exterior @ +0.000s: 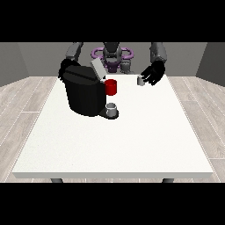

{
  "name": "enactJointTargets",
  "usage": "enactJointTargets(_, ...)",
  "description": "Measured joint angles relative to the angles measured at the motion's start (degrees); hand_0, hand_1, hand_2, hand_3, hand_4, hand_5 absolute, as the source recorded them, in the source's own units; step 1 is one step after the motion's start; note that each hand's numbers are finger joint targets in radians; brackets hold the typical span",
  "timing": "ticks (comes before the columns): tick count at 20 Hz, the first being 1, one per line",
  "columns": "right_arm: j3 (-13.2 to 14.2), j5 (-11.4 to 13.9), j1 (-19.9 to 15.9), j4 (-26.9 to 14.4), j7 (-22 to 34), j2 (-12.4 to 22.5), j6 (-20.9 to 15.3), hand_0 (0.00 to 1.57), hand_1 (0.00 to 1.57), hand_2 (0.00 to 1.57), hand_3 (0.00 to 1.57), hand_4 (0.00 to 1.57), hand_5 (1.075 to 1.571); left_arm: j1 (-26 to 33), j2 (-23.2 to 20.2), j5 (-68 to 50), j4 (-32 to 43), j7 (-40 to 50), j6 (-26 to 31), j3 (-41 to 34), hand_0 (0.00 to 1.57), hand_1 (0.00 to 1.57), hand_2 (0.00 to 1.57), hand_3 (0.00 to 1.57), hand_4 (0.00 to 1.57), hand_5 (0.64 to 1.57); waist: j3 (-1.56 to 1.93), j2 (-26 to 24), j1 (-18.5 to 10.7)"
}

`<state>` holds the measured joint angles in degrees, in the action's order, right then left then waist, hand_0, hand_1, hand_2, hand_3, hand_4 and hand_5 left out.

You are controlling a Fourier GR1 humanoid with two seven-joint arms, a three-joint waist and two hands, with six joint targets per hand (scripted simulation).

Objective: Insert the coffee pod into the coffee machine and close the lid

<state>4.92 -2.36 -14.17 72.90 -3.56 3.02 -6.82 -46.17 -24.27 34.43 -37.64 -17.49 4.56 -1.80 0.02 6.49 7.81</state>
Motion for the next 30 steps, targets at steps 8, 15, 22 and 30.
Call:
enactJointTargets(8, -1.79, 0.72, -0.56, 0.11, -0.39, -1.59, -0.56, 0.0, 0.0, 0.0, 0.0, 0.48, 1.571, -4.95, -0.41, -0.2, -1.1, 3.62, 3.21, -1.59, 1.26, 1.26, 1.33, 1.28, 0.54, 1.571, -0.01, -0.07, 1.99)
enactJointTargets(15, -4.13, 0.26, -0.85, 2.23, -1.18, -1.92, -0.16, 0.0, 0.0, 0.0, 0.0, 0.52, 1.571, -11.03, -1.94, -0.45, -0.81, 7.12, 3.51, -4.05, 1.21, 1.21, 1.25, 1.19, 0.49, 1.571, -0.01, 1.67, 5.25)
enactJointTargets(22, -4.21, 0.86, -4.29, 3.44, 0.42, -1.31, -0.47, 0.0, 0.0, 0.0, 0.0, 0.51, 1.571, -17.69, -2.69, -0.46, -0.44, 10.68, 4.27, -5.42, 1.28, 1.28, 1.33, 1.27, 0.52, 1.571, -0.01, 4.37, 7.7)
enactJointTargets(30, -4.28, 2.0, -4.98, 4.97, 0.48, -1.54, -2.09, 0.0, 0.0, 0.0, 0.0, 0.48, 1.571, -19.31, -2.48, 0.79, 0.41, 10.68, 3.28, -5.31, 1.31, 1.31, 1.33, 1.24, 0.49, 1.571, -0.02, 6.45, 8.75)
